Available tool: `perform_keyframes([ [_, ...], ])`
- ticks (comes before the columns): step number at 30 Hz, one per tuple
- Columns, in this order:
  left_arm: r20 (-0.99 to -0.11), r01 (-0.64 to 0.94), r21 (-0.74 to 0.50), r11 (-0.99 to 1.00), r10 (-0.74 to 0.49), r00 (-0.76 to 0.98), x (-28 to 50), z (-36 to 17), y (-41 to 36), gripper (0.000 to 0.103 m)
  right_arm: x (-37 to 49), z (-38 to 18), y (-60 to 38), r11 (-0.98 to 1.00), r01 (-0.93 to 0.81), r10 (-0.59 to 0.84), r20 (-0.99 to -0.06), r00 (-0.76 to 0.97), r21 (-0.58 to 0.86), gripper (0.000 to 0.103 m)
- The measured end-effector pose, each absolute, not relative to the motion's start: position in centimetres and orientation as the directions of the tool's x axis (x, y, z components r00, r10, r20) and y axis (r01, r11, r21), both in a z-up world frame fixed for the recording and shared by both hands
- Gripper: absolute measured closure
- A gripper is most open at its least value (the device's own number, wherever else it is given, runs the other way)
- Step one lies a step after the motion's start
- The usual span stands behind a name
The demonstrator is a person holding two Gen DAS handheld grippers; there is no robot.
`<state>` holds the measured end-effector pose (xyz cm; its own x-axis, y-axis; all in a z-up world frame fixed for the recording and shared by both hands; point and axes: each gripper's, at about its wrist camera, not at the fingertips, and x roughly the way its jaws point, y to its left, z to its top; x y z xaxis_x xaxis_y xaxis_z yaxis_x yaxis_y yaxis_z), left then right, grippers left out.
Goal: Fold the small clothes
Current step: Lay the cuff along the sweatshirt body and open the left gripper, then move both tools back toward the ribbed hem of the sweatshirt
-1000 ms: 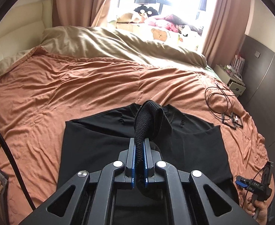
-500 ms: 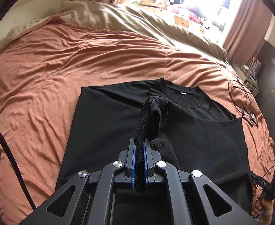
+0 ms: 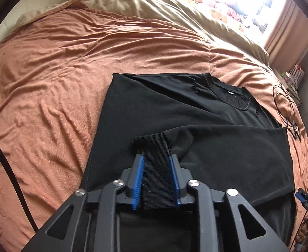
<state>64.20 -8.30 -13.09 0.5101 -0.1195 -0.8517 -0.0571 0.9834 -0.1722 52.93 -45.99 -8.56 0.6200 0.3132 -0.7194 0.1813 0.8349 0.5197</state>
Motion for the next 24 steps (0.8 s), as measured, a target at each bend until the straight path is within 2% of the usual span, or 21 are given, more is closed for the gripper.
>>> perform_keyframes([
  [2,-0.856,-0.059,-0.157,0.986,-0.106,0.507,64.5,-13.8,-8.4,0.057,53.4,-9.2,-46.0,0.838,0.186,0.308,-0.726,0.615,0.514,0.054],
  [10,-0.892,-0.028,-0.130,0.991,-0.104,0.439,66.6,-18.4,-9.5,0.057,53.7,-9.1,-46.2,0.831,0.207,0.277,-0.706,0.652,0.517,0.054],
  [13,-0.883,-0.017,-0.092,0.996,-0.074,0.464,67.3,-19.0,-9.6,0.056,53.8,-10.0,-45.3,0.848,0.199,0.267,-0.721,0.640,0.491,0.054],
  [16,-0.879,-0.030,0.003,1.000,0.017,0.477,68.7,-19.6,-9.1,0.055,54.5,-10.4,-44.4,0.888,0.206,0.211,-0.763,0.611,0.411,0.054],
  [18,-0.881,-0.035,-0.023,0.999,-0.004,0.473,69.4,-19.8,-8.5,0.055,54.8,-10.3,-44.3,0.901,0.231,0.162,-0.778,0.607,0.368,0.055],
  [24,-0.888,-0.074,-0.062,0.995,-0.021,0.459,69.4,-19.4,-7.3,0.055,52.2,-9.9,-44.3,0.868,0.265,0.160,-0.742,0.651,0.419,0.055],
])
